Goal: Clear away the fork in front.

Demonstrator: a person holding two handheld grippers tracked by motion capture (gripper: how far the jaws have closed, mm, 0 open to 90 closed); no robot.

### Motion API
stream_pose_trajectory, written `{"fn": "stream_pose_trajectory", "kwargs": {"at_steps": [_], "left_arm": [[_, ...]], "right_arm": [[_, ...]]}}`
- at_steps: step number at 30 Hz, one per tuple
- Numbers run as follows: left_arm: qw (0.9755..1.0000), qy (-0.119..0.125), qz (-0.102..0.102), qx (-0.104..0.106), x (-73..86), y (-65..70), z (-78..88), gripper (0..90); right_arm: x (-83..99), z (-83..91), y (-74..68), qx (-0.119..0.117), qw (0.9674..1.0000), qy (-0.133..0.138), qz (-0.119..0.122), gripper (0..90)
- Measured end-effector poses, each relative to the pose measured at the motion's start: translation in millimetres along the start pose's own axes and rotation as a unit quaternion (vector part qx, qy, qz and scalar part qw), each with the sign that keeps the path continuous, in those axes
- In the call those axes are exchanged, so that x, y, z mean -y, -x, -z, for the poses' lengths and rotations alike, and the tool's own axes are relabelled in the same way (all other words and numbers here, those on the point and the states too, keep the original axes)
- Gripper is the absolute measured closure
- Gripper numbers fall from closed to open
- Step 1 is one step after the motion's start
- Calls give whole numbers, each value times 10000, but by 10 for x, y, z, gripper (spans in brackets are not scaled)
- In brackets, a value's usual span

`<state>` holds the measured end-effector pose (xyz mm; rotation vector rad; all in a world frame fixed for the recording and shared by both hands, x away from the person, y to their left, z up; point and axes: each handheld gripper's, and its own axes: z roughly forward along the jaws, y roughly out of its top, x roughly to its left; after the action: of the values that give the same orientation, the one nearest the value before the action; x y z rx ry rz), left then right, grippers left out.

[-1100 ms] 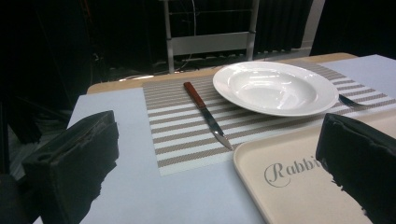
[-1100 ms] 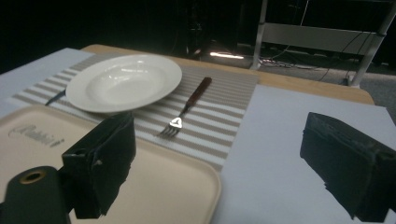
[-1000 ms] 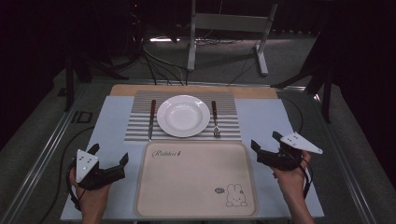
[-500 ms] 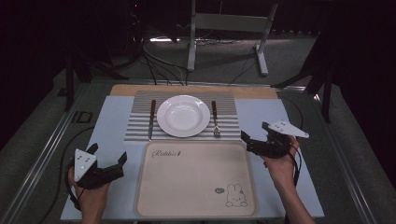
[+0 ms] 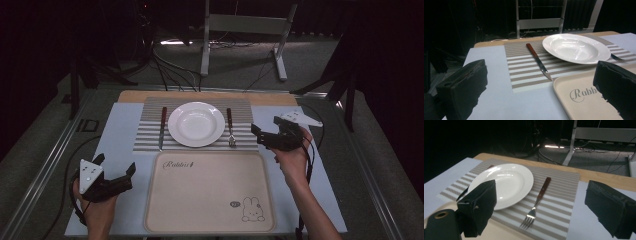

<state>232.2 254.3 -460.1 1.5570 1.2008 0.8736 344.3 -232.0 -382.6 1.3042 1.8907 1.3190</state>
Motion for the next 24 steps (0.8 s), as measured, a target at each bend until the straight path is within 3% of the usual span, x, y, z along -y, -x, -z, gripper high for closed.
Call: {"fn": "stream_pose_trajectory", "kwargs": {"at_steps": [17,24], "left_arm": [[10000,33,56,-70,-1,-46,14,0],[10000,12,-38,-82,-5,-28,6,0]], "right_arm": [[-383,-329,99,113,9998,19,-168,105],[-460,-544,134,302,9993,-166,-129,105]]}}
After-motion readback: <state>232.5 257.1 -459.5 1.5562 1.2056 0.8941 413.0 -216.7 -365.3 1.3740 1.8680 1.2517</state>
